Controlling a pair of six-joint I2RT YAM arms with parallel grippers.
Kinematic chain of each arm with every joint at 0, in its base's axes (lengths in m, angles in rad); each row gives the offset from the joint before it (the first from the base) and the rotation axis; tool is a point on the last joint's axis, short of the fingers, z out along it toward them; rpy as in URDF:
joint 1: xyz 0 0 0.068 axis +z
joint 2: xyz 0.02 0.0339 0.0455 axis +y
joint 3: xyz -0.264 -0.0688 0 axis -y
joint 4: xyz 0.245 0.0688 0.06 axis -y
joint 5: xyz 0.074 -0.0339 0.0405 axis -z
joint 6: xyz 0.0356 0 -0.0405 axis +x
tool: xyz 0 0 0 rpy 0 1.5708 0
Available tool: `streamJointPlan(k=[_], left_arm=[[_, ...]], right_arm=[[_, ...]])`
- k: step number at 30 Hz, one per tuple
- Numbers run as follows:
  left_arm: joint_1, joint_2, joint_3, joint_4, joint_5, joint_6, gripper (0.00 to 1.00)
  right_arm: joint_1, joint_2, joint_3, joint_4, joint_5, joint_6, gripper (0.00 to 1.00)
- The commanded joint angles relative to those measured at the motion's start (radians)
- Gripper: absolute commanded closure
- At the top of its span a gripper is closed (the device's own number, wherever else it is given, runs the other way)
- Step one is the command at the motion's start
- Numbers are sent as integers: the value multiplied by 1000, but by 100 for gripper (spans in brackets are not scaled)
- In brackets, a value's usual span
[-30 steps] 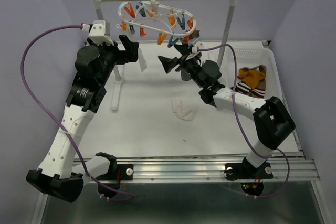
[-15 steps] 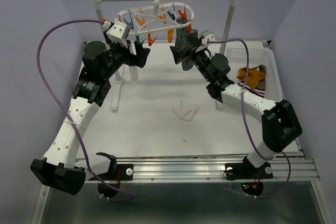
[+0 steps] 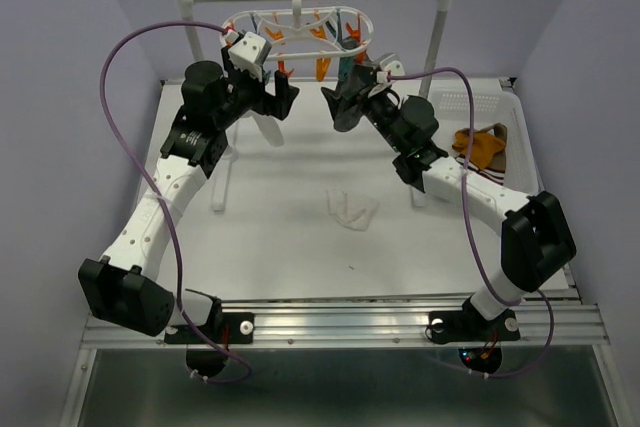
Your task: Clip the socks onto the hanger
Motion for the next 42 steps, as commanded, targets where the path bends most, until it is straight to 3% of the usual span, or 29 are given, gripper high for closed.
streamJointPlan(k=[1, 13, 15, 16, 18, 19, 23, 30, 33, 36, 40, 42], left_arm=[[7, -26, 57, 96, 5, 20, 1], [7, -66, 40, 92, -9, 39, 2], [7, -68, 43, 87, -1, 49, 9], [8, -71, 46, 86, 5, 56, 18], [8, -74, 45, 83, 19, 62, 19], [8, -74, 45, 84, 20, 65, 26], [8, -58, 63, 66, 23, 66, 37], [8, -29, 97, 58, -18, 5, 37], [8, -40, 86, 75, -56, -27, 21], [8, -45, 75, 90, -93, -46, 15], [8, -46, 81, 96, -114, -70, 16], [8, -48, 83, 95, -133, -82, 8]], right_arm=[[-10, -26, 58, 11, 17, -38, 4], [-47, -23, 77, -25, -4, -13, 5], [-47, -22, 78, -27, -10, -8, 5], [-56, -22, 78, -27, -10, -5, 5], [-56, -23, 75, -29, -13, -1, 5], [-56, -25, 72, -27, -17, -1, 5], [-65, -35, 60, -27, -20, 2, 5], [-65, -48, 51, -27, -30, 5, 5], [-75, -51, 46, -27, -30, 5, 5], [-75, -55, 44, -27, -40, 5, 5], [-75, -58, 43, -27, -43, 7, 5], [-84, -61, 41, -27, -44, 8, 5]])
